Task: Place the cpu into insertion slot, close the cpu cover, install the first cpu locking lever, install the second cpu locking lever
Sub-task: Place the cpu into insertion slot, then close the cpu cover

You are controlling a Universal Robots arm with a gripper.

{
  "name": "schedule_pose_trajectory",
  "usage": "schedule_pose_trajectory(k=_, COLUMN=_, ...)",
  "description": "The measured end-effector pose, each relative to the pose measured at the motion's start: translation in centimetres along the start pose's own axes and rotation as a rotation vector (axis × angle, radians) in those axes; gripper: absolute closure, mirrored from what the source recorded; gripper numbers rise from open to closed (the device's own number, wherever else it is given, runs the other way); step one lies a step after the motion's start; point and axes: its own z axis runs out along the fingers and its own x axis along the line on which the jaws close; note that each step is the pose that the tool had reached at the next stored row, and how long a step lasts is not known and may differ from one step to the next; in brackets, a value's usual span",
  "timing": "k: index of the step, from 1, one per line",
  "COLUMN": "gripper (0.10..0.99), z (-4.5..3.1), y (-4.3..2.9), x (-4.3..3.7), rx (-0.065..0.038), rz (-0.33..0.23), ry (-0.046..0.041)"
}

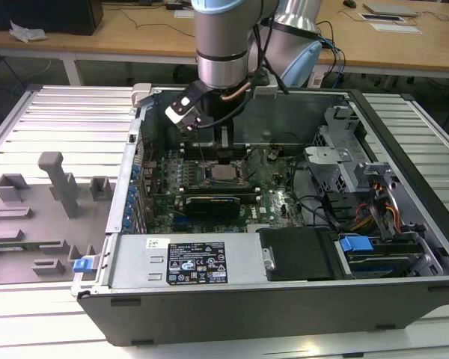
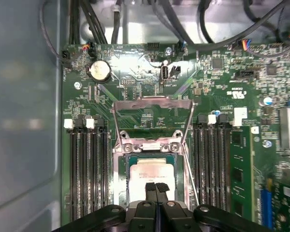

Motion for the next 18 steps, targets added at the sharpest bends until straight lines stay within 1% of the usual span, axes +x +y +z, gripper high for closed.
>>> schedule_pose_trajectory(k=2, gripper=0.980, z=-0.69, y=0.06, x=0.01, rx=0.000, rz=0.000, ry=-0.0001)
schedule_pose_trajectory(k=3, gripper=0.980, z=-0.91, y=0.08, x=0.02, rx=0.000, rz=0.000, ry=-0.0001)
schedule_pose_trajectory(k=4, gripper=0.980, z=-1.40, y=0.12, x=0.03, rx=0.000, rz=0.000, ry=-0.0001)
schedule_pose_trajectory(k=5, gripper=0.980, z=-1.72, y=0.15, x=0.03, rx=0.000, rz=0.000, ry=-0.0001)
schedule_pose_trajectory(k=8, gripper=0.980, z=-2.49, y=0.21, x=0.03, rx=0.000, rz=0.000, ry=0.0001)
schedule_pose_trajectory(k=18, gripper=0.980, z=-2.60, y=0.22, x=0.03, rx=0.000, rz=0.000, ry=0.0000)
